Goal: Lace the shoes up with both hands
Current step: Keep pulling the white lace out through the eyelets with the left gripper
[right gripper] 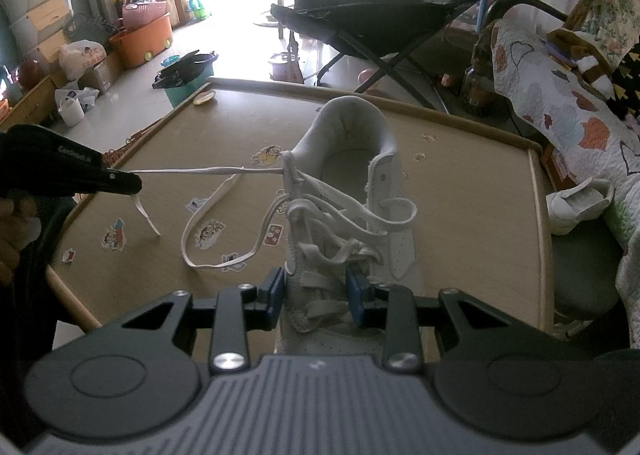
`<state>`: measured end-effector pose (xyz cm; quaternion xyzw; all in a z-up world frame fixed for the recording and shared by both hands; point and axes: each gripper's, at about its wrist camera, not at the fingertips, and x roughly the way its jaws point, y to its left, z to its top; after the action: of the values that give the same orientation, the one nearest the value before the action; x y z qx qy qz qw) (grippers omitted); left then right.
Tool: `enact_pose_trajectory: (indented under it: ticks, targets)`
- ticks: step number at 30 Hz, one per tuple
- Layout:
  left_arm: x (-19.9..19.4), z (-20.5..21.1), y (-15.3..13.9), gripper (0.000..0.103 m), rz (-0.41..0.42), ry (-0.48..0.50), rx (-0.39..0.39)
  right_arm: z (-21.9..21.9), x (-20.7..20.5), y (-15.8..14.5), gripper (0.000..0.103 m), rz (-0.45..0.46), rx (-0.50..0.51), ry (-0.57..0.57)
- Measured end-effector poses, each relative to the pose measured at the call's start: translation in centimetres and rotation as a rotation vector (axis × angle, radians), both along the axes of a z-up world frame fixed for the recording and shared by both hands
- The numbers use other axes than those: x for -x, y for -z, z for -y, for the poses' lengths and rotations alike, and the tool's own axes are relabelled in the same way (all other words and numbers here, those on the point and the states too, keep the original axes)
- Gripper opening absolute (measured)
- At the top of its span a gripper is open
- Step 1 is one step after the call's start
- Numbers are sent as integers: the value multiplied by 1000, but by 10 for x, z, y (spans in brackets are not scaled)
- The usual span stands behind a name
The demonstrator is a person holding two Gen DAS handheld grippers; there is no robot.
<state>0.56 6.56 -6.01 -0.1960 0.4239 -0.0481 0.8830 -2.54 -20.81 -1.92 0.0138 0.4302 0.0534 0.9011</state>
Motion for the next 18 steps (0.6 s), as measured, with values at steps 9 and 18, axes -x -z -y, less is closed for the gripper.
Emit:
enact_pose_trajectory:
  ticks: [9,18]
  targets:
    - [3,-7,-1,2,-4,-22,0,0,0,0,33,2,-2,0]
    - [5,-12,2,2,-13,-48,0,1,-2,0,33,0,-3,2]
